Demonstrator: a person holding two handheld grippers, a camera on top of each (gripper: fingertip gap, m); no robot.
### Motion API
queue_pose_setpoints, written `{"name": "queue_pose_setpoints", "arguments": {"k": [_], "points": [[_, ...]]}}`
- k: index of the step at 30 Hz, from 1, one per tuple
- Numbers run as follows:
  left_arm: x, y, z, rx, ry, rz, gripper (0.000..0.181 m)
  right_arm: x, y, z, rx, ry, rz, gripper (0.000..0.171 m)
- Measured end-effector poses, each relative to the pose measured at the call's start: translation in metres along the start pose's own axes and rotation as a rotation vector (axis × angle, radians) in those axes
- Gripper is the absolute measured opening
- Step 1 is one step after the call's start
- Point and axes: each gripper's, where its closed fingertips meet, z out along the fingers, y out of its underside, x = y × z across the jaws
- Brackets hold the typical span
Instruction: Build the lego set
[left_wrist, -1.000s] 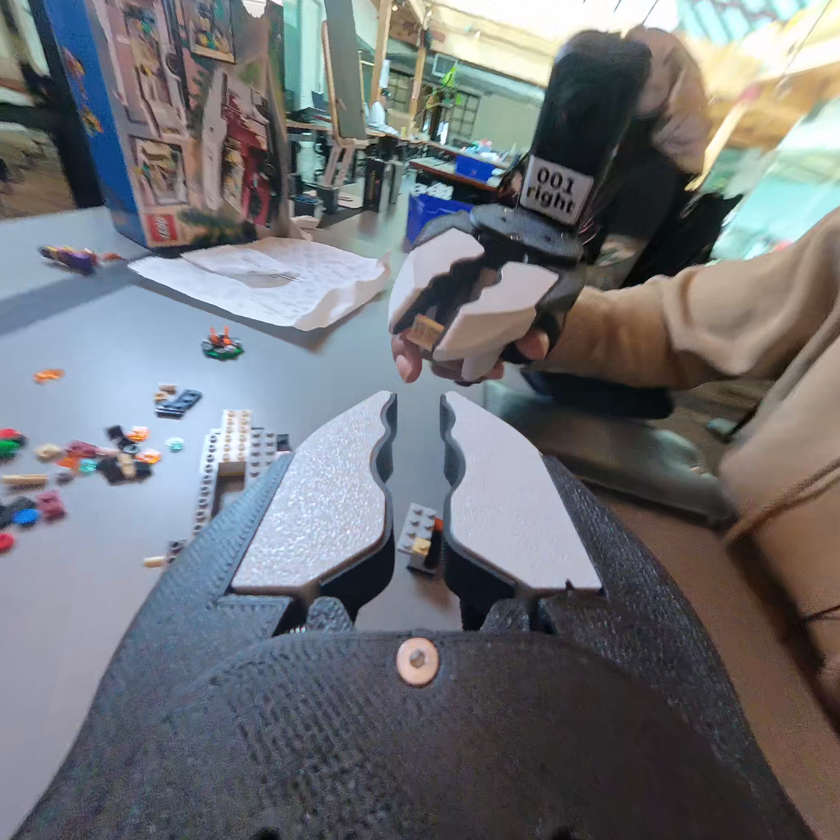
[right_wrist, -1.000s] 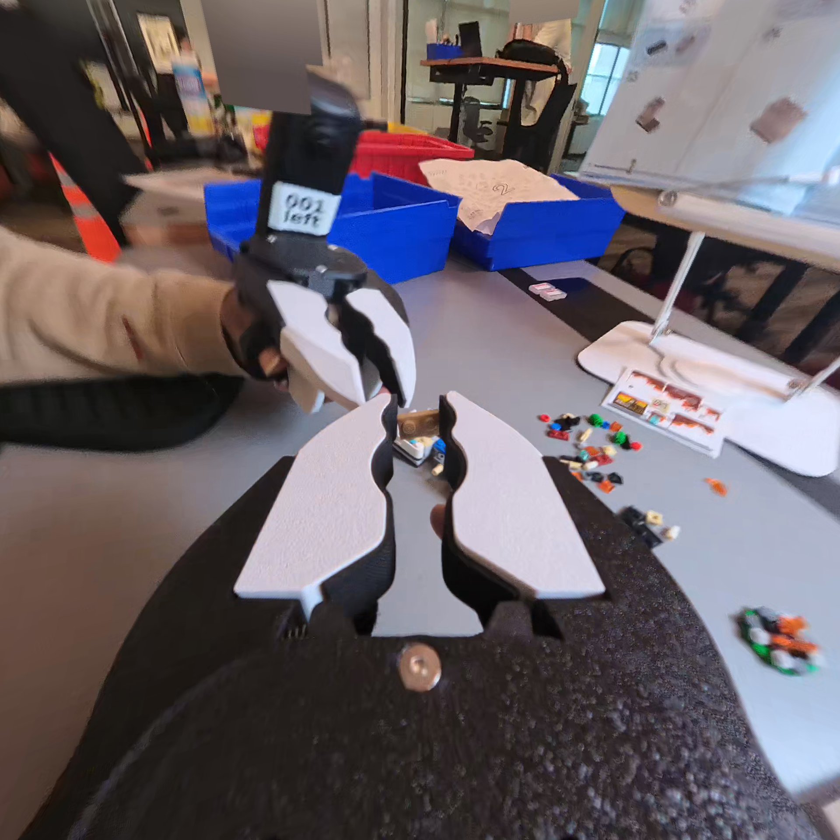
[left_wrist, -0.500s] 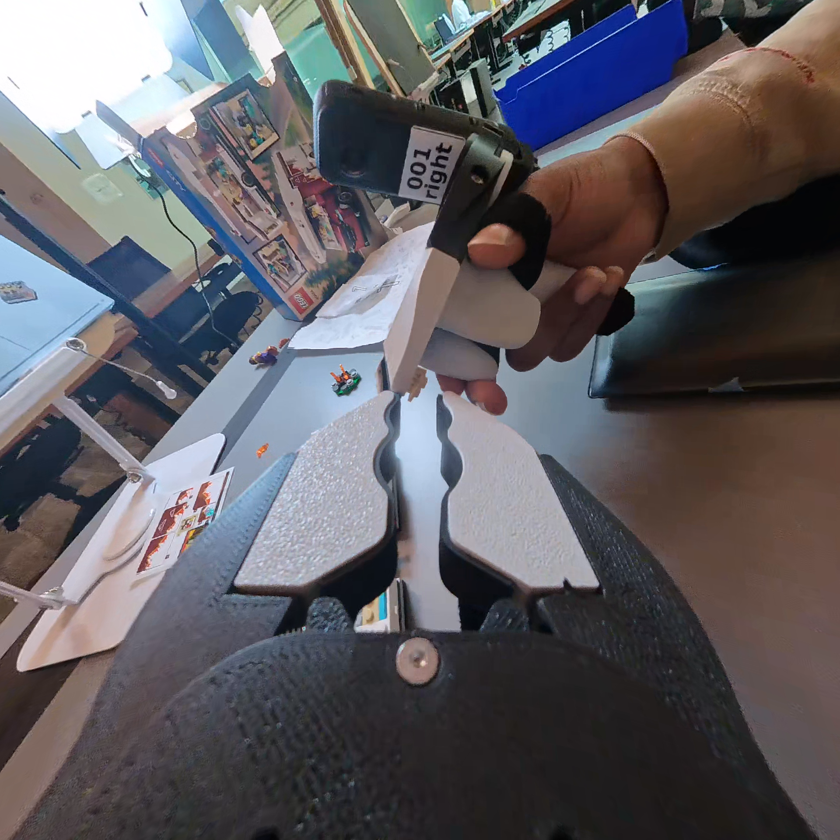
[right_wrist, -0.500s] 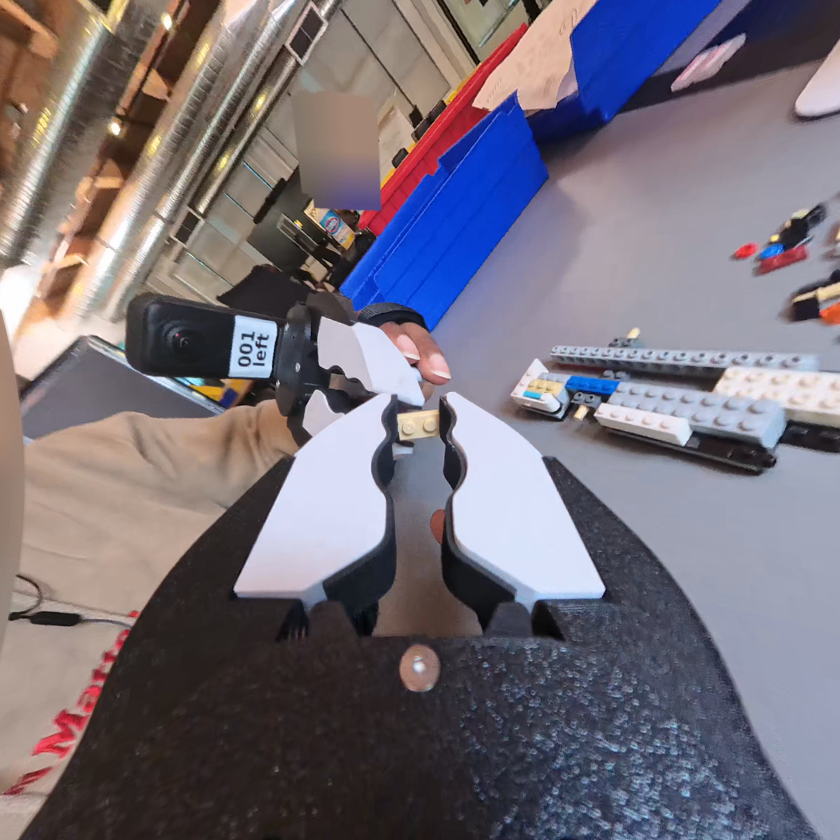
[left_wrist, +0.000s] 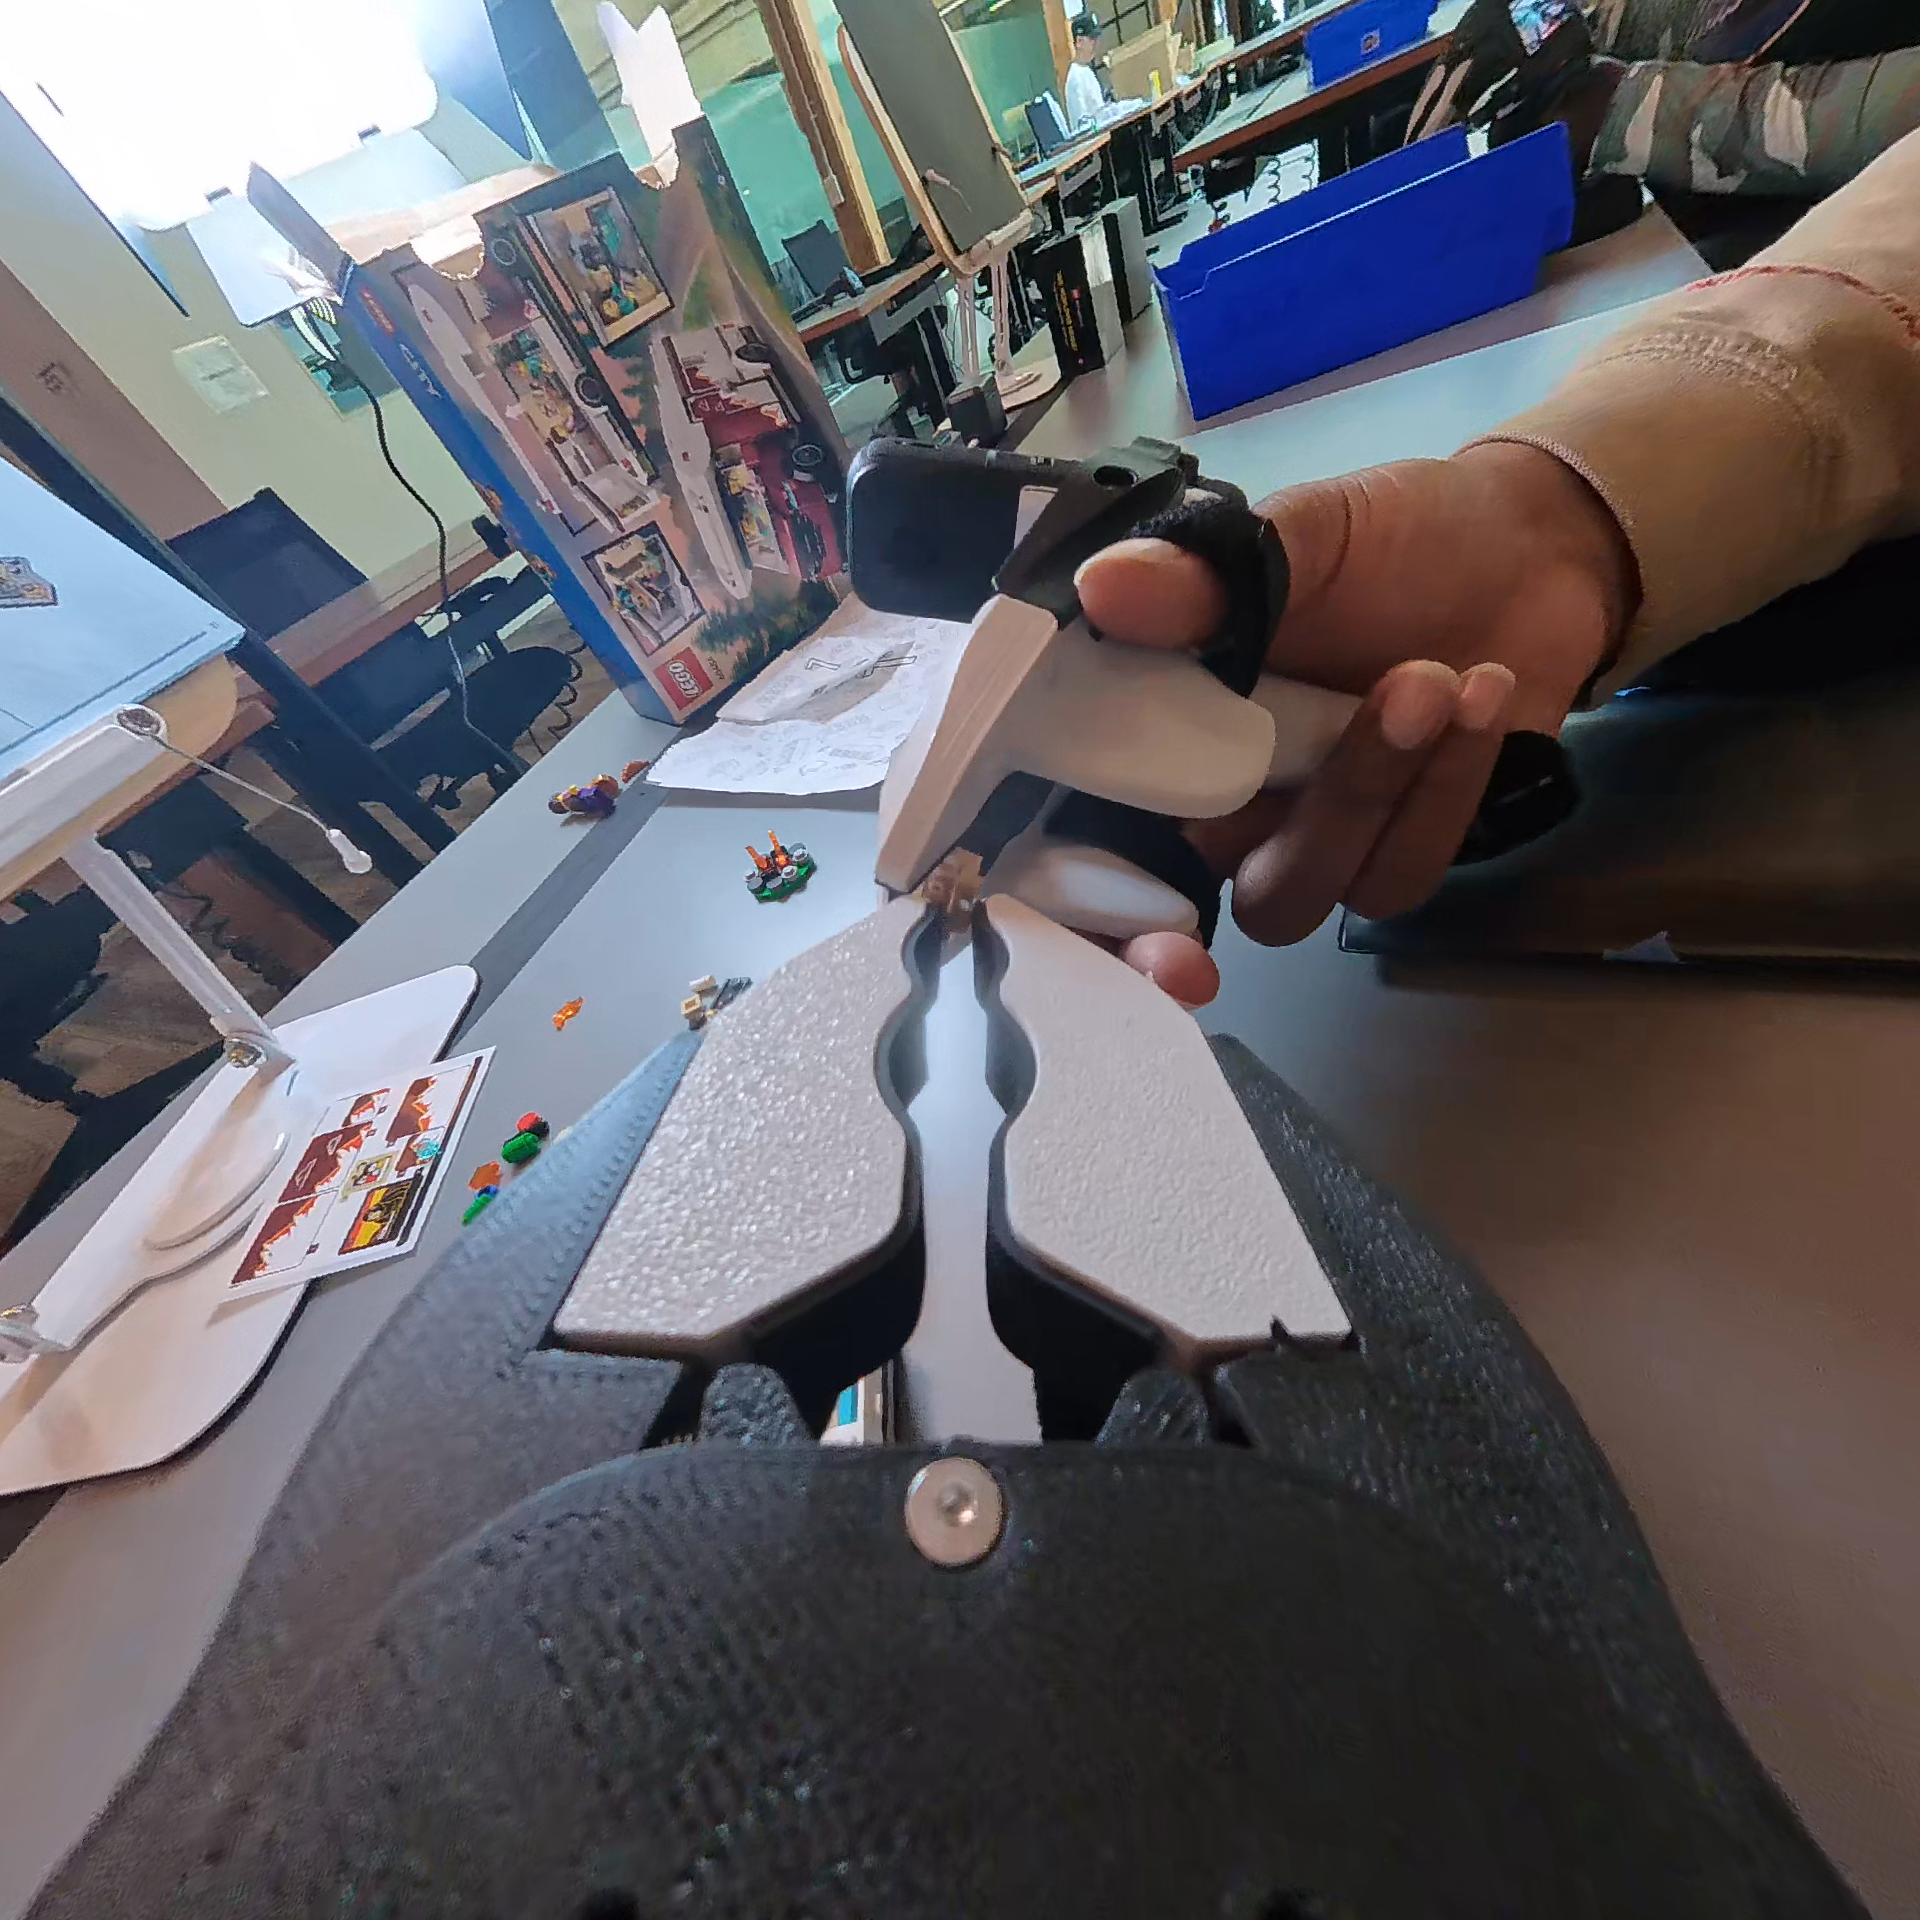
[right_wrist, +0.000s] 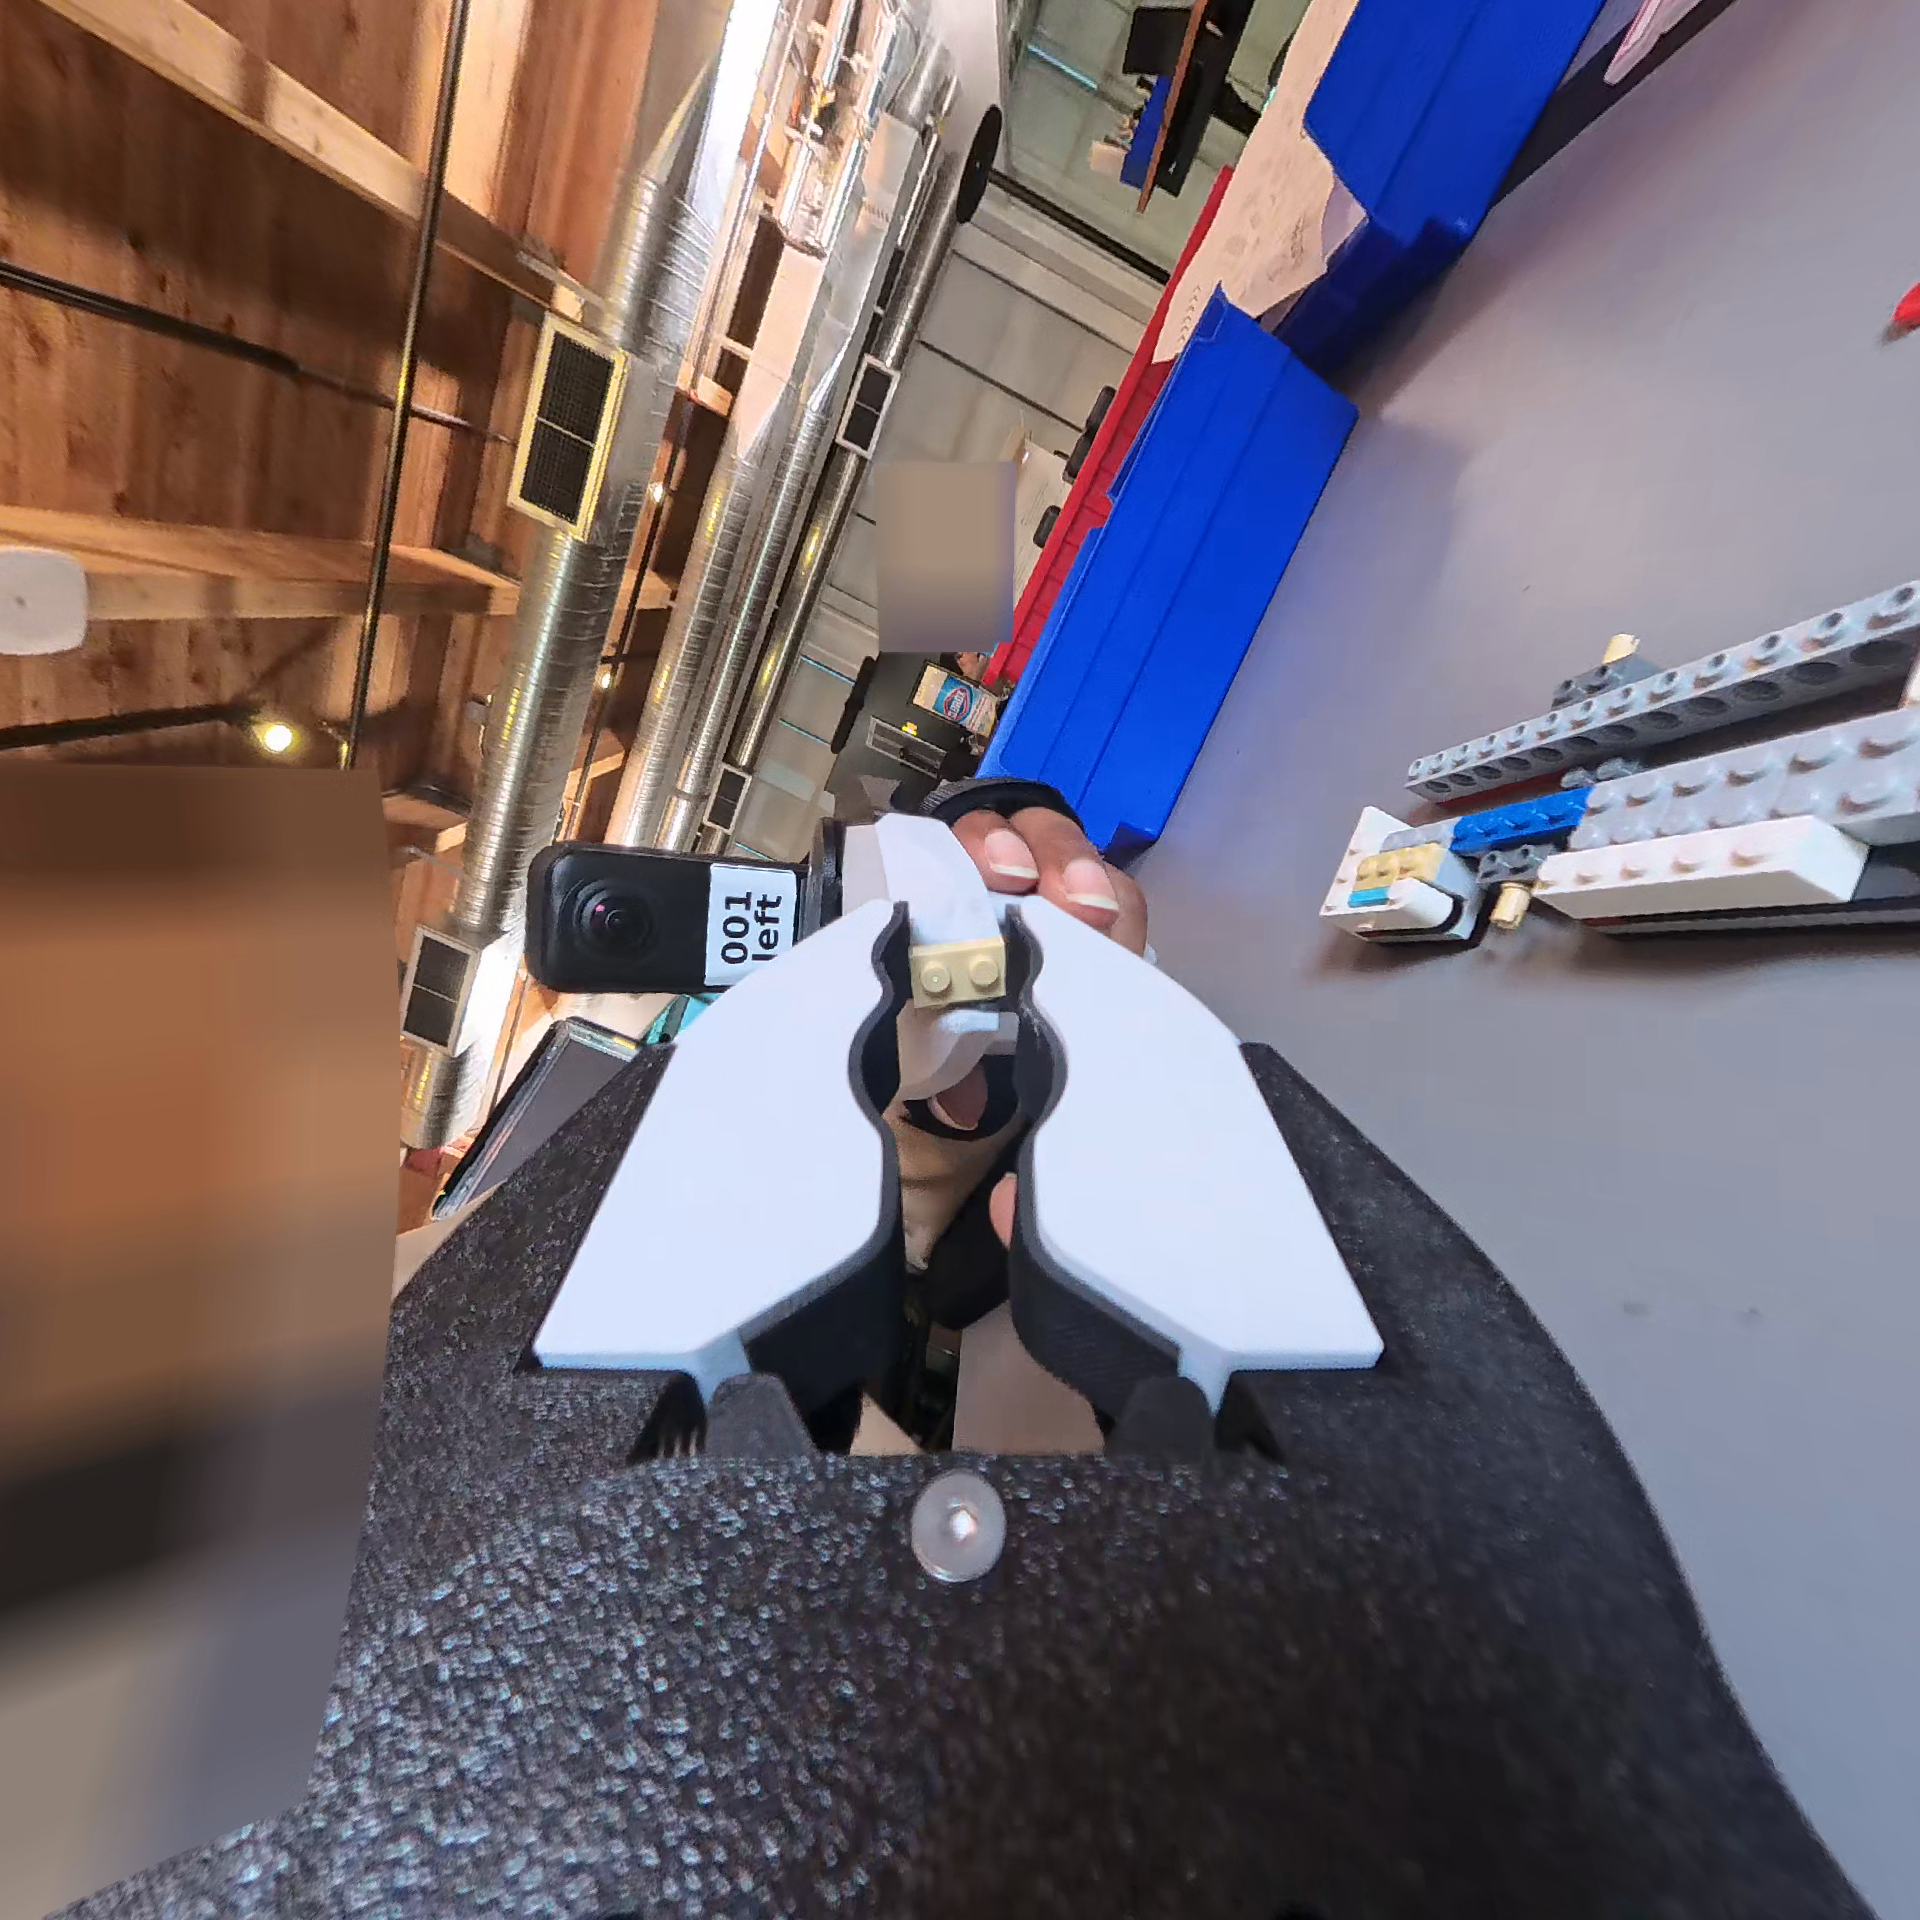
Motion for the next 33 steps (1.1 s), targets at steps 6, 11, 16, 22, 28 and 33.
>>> {"name": "queue_pose_setpoints", "arguments": {"k": [6, 11, 16, 22, 28, 33], "points": [[-0.004, -0.011, -0.004, 0.09, 0.101, -0.33, 0.004, -0.009, -0.017, -0.006, 0.051, 0.006, -0.157, 0.03], [-0.03, -0.02, -0.016, 0.252, 0.162, -0.728, 0.004, -0.018, -0.031, -0.019, 0.027, 0.135, -0.648, 0.022], [-0.035, -0.024, -0.02, 0.34, 0.236, -0.939, 0.004, -0.02, -0.017, -0.014, -0.054, 0.348, -1.296, 0.019], [-0.026, -0.029, -0.015, 0.391, 0.319, -1.135, 0.004, -0.025, -0.012, -0.006, -0.04, 0.541, -1.713, 0.018], [-0.012, -0.03, -0.007, 0.378, 0.354, -1.216, 0.004, -0.019, -0.011, -0.004, -0.058, 0.624, -1.859, 0.014], [-0.013, -0.029, -0.007, 0.387, 0.374, -1.264, 0.004, -0.018, -0.011, -0.005, -0.068, 0.612, -1.82, 0.011]]}}
